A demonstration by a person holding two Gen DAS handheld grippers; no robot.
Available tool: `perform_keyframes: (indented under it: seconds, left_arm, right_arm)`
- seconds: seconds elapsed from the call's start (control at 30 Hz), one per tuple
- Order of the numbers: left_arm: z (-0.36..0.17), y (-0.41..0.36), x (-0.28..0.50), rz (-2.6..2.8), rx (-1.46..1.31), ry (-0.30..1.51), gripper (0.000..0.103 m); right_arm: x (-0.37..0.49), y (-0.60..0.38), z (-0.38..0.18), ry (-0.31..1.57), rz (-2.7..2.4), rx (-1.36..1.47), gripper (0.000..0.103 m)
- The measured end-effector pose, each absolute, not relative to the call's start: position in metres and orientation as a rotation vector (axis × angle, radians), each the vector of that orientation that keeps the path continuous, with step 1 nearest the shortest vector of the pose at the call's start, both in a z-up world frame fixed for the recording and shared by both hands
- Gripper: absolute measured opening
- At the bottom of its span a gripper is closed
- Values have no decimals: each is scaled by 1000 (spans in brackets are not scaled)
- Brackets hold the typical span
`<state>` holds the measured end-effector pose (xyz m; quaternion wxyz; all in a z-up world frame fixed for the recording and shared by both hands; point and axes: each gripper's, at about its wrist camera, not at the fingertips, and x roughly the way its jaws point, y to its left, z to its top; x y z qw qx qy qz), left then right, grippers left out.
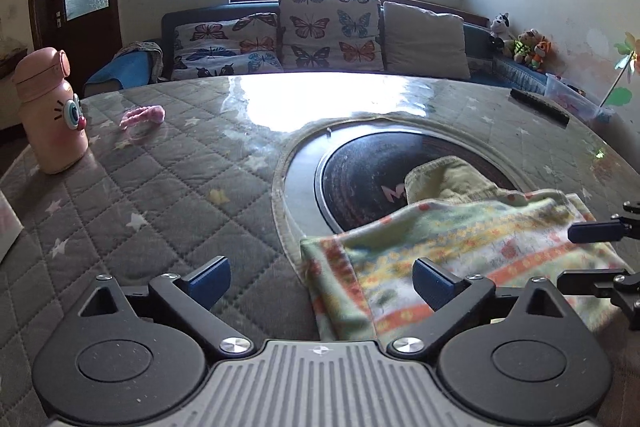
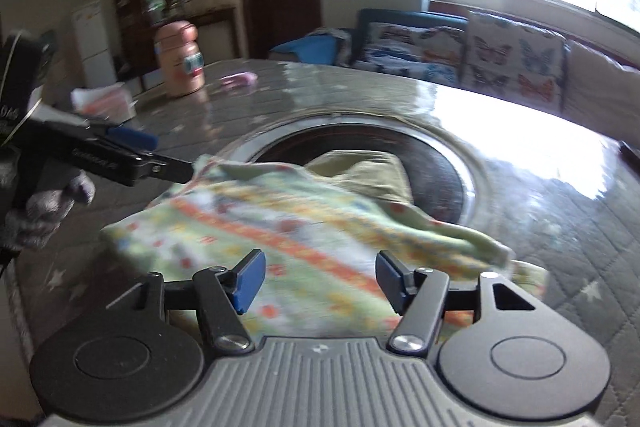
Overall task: Fold clothes
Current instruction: 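Move both open grippers to the side edge of the folded shirt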
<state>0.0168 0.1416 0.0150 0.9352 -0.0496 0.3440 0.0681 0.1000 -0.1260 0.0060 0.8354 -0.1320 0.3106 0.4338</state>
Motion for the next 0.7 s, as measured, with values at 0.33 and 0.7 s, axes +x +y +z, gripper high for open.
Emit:
perform_keyframes:
  seconds: [0.33, 0.7]
  left_arm:
    - [-2, 134, -19, 126, -37, 732, 101]
    - [-7, 136, -23, 155, -13, 734, 102]
  right_arm:
    - [63, -90, 1, 582, 984, -413, 74]
    - [45, -76, -1, 537, 1003, -453, 74]
